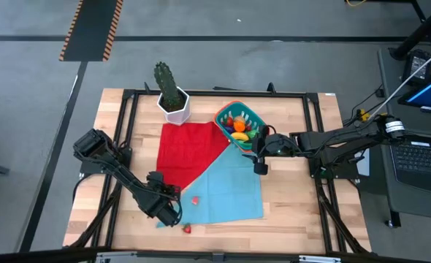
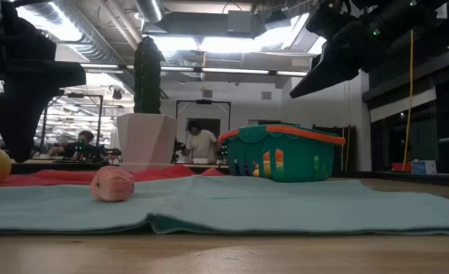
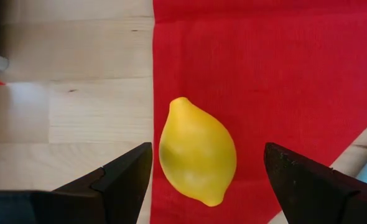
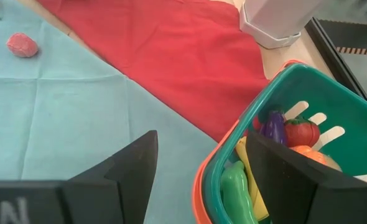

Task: Build produce basket
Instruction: Put the yellow lemon into the blue basket

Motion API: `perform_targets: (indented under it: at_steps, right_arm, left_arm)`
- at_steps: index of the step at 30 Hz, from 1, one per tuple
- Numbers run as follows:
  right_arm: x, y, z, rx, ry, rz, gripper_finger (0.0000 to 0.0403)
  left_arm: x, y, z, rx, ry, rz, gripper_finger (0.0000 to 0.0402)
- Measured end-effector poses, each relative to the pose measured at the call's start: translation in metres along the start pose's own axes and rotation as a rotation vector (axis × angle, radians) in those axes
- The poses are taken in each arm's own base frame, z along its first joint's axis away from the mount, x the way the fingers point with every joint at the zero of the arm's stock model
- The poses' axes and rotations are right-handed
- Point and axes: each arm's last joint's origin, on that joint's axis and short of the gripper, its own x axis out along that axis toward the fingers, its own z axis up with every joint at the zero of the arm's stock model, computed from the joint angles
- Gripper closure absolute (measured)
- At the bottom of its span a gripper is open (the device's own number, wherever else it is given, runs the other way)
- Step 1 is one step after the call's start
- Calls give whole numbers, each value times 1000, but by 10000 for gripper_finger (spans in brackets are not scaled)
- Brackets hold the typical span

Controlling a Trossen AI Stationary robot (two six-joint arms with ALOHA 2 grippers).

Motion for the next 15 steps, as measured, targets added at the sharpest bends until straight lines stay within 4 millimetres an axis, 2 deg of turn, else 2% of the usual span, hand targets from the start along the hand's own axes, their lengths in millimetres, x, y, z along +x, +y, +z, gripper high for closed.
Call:
perform_targets:
  at_steps: [8,15]
  right_arm:
    - [0,0,0,0,5,0,157]
    - [0,0,0,2,5,0,157]
  left_arm:
    - [1,0,-1,6,9,9,104]
    - [10,-1,-6,21,-8,48,104]
